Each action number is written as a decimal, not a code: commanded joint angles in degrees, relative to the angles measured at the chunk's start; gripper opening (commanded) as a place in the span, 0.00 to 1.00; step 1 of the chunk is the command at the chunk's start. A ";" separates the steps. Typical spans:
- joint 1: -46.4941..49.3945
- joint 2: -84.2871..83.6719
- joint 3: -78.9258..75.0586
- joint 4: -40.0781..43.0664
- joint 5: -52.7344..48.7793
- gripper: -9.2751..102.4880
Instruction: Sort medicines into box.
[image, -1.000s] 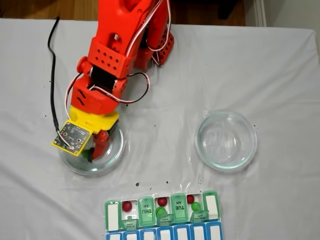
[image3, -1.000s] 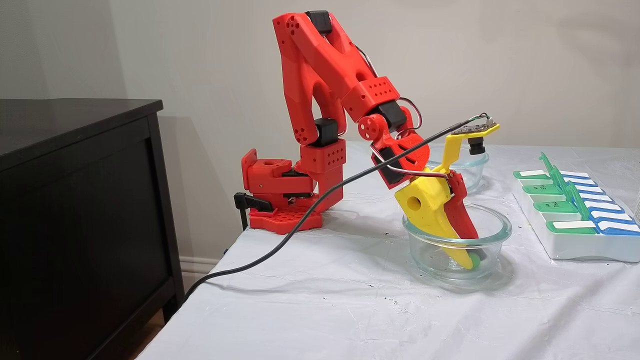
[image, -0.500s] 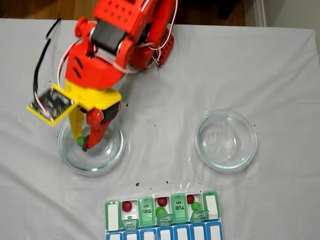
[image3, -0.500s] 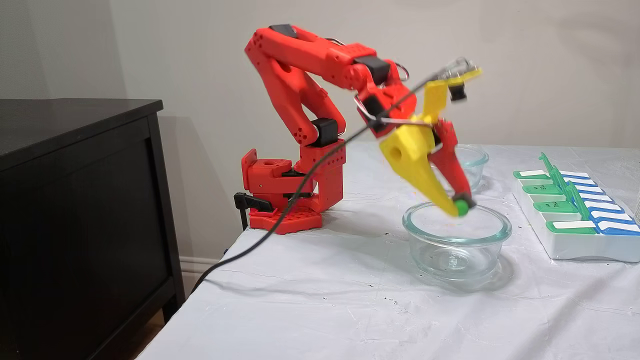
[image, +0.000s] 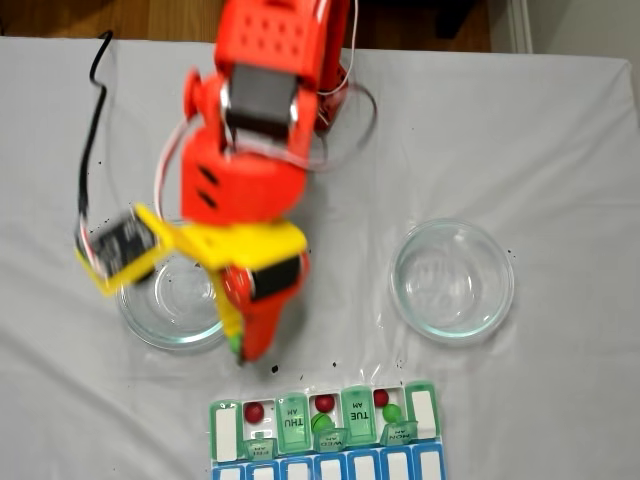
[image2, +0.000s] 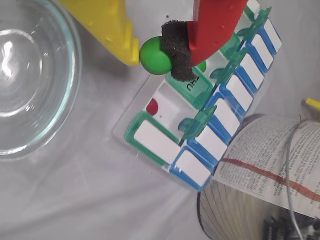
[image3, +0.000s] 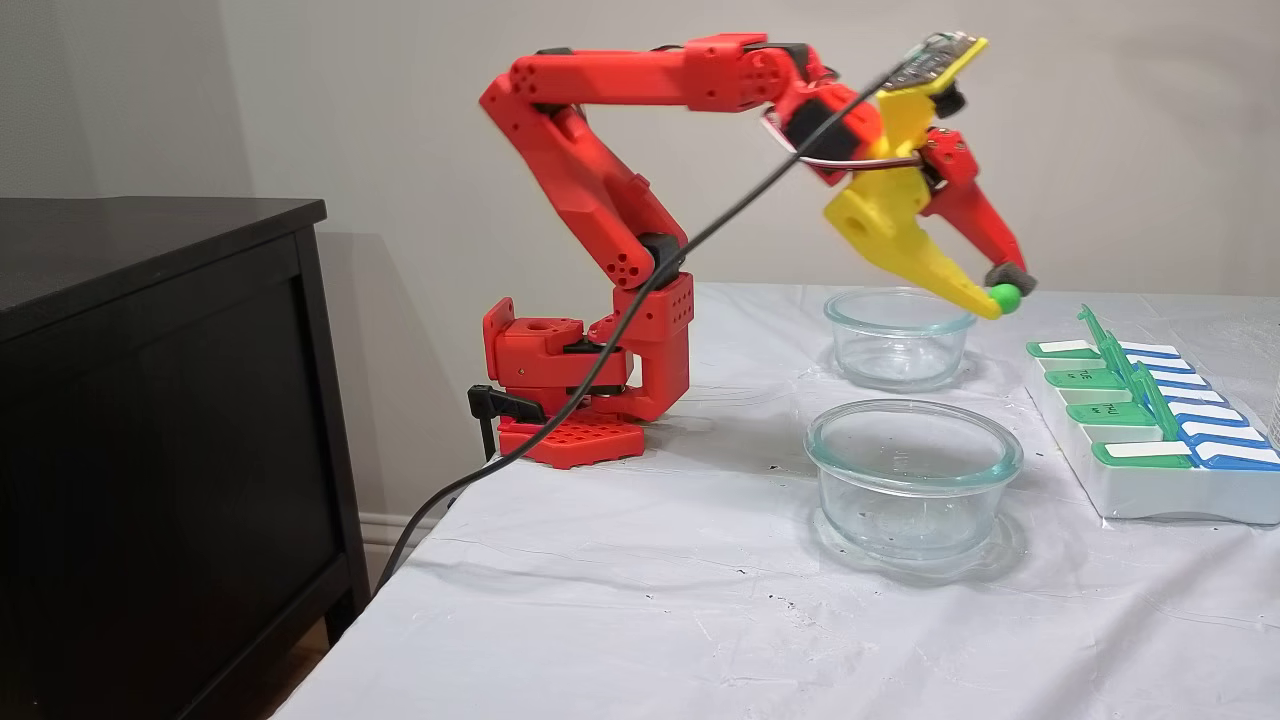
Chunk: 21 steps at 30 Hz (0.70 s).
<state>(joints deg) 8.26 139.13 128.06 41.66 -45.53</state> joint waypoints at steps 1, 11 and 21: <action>-3.25 -13.36 -14.50 -2.11 9.67 0.08; -1.67 -31.99 -27.33 -9.14 22.32 0.08; -2.81 -31.03 -26.19 -7.21 19.25 0.08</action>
<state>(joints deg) 6.77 105.03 107.49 34.37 -25.22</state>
